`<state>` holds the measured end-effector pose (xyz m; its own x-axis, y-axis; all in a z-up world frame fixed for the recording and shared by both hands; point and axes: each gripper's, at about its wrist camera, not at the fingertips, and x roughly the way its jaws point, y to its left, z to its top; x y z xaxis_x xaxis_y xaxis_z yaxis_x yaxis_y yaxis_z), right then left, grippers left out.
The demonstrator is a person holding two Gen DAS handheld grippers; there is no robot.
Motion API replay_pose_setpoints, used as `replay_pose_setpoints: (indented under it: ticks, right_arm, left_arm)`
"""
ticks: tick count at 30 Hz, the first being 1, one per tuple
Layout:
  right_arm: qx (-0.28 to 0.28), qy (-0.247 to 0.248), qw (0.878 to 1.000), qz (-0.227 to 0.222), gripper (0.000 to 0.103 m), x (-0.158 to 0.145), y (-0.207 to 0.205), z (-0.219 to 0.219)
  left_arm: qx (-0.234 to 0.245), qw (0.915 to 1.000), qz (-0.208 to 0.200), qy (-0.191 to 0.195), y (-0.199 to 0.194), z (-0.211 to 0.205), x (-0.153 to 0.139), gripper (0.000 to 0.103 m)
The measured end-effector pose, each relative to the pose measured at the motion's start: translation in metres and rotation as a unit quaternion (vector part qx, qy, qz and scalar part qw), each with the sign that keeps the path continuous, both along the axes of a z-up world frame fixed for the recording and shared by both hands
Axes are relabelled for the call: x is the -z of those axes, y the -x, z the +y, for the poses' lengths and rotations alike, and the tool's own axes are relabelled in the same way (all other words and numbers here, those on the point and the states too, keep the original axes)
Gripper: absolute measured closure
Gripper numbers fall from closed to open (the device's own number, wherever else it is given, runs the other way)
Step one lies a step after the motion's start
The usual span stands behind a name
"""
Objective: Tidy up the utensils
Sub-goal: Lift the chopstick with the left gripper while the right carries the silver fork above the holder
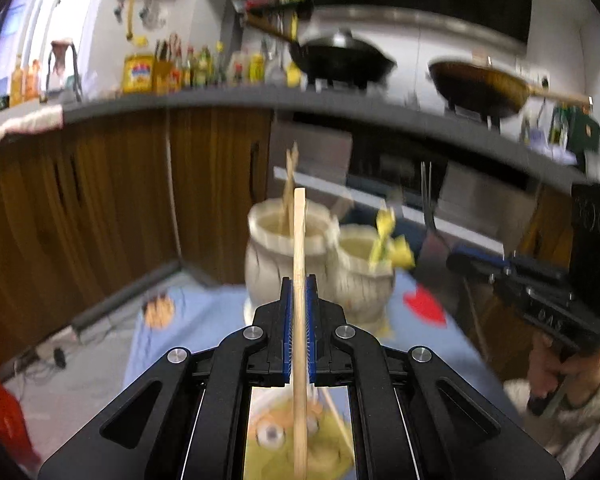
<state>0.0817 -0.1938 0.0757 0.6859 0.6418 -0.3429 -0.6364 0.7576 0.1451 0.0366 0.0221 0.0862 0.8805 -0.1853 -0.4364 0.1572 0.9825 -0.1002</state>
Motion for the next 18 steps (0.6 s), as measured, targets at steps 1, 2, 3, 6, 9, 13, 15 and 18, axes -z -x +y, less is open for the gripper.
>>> replay_pose_setpoints:
  ticks: [1,2,3,6,9,13,15,18]
  right_arm:
    - [0.001,-0.011,1.000,-0.005,0.098,-0.005,-0.006,0.001]
    - [0.002,-0.026,1.000,-0.011,0.098,-0.011,-0.015,0.001]
    - [0.004,-0.042,0.999,-0.015,0.098,-0.017,-0.023,0.001]
    - [0.010,-0.080,0.997,-0.020,0.098,-0.032,-0.047,-0.001]
    - [0.012,-0.115,0.993,-0.011,0.098,-0.038,-0.075,-0.002]
    - [0.026,-0.140,0.990,0.006,0.098,-0.031,-0.107,0.001]
    - [0.036,-0.141,0.989,-0.002,0.098,-0.024,-0.112,0.004]
    - [0.050,-0.133,0.990,-0.012,0.098,-0.016,-0.118,0.010]
  left_arm:
    - [-0.002,0.9998,-0.019,0.008,-0.009,0.003,-0.008,0.097]
    - [-0.002,0.9994,-0.030,0.018,-0.015,0.005,-0.013,0.097]
    - [-0.002,0.9986,-0.043,0.032,-0.024,0.008,-0.019,0.097]
    - [-0.008,0.9948,-0.081,0.062,-0.048,0.012,-0.030,0.097]
    - [-0.016,0.9907,-0.114,0.073,-0.071,0.011,-0.037,0.097]
    - [-0.030,0.9862,-0.137,0.087,-0.099,0.005,-0.036,0.097]
    - [-0.042,0.9838,-0.153,0.082,-0.111,0.001,-0.034,0.097]
    - [-0.051,0.9812,-0.163,0.091,-0.122,0.000,-0.029,0.097]
